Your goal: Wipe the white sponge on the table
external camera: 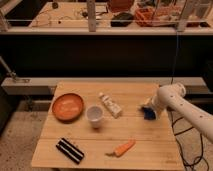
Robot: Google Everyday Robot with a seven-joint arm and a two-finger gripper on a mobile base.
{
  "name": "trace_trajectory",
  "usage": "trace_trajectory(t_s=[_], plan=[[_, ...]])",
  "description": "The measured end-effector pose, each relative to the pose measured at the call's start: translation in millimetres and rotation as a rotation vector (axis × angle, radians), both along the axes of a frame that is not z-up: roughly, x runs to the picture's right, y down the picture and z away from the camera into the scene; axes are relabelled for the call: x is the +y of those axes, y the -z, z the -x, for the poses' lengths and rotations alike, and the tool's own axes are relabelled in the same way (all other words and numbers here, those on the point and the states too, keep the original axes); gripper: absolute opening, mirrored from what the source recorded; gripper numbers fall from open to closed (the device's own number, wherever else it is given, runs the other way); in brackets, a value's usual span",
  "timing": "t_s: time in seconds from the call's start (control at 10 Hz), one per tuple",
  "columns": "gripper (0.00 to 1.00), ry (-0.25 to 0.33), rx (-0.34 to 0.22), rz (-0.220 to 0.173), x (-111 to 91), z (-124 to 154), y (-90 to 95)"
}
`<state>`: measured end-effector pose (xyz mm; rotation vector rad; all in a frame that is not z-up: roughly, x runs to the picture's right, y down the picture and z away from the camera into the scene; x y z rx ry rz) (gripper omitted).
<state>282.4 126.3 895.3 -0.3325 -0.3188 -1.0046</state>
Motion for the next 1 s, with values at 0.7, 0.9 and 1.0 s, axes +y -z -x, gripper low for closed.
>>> trace_trajectory(t_s=[0.7, 0.9, 1.0], plan=[[0.56, 0.226, -0.049, -0.035, -2, 15, -11.0], [0.33, 0.211, -0.054, -0.035, 4, 18, -16.3], [0.25, 0.208, -0.056, -0.035, 6, 21, -18.1]])
